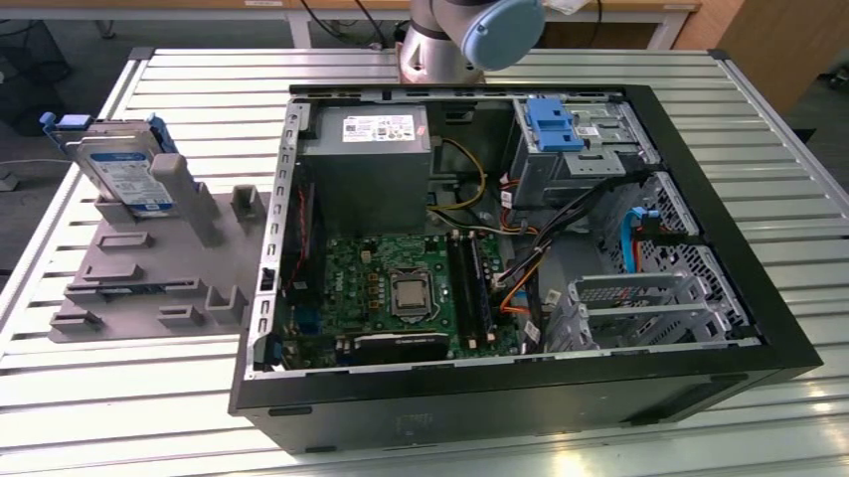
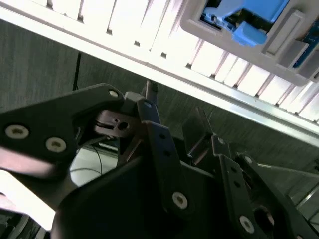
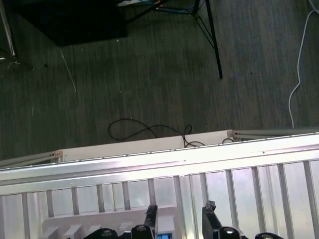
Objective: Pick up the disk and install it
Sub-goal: 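Pick up the disk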
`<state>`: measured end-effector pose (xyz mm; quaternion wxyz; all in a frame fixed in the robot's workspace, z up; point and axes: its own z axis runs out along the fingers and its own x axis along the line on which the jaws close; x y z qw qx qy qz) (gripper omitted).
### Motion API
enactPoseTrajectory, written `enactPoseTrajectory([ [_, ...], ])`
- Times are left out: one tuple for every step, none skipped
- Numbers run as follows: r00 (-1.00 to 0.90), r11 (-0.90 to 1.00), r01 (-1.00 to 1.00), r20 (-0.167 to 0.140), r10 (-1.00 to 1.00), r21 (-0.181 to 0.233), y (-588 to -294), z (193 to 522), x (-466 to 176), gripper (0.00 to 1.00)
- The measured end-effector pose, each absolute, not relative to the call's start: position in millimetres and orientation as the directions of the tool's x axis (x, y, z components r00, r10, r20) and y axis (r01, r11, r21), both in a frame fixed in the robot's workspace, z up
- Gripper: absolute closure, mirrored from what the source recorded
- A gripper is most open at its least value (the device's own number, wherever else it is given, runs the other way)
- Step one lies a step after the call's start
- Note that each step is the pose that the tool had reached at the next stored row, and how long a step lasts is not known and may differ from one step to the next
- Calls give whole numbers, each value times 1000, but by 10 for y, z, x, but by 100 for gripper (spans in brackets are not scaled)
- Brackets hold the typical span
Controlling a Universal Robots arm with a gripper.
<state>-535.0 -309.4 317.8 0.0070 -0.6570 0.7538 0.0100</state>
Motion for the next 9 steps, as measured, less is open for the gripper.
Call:
enactPoseTrajectory([
  [-137, 137, -991, -24, -990, 6, -3094, 3183, -5349, 53],
  [-137, 137, -991, -24, -990, 6, -3094, 3185, -5349, 53],
  [-137, 137, -991, -24, -990, 6, -3093, 3185, -5349, 53],
  [-137, 137, -991, -24, -990, 6, -3093, 3185, -5349, 53],
  [-137, 137, -991, -24, -990, 6, -3094, 3189, -5349, 53],
  [-137, 137, -991, -24, -990, 6, -3094, 3192, -5350, 53],
  [-137, 137, -991, -24, -990, 6, -3094, 3192, -5349, 53],
  [-137, 137, -991, -24, -990, 6, -3094, 3192, -5349, 53],
  [-137, 137, -991, -24, -990, 6, -3094, 3195, -5350, 53],
])
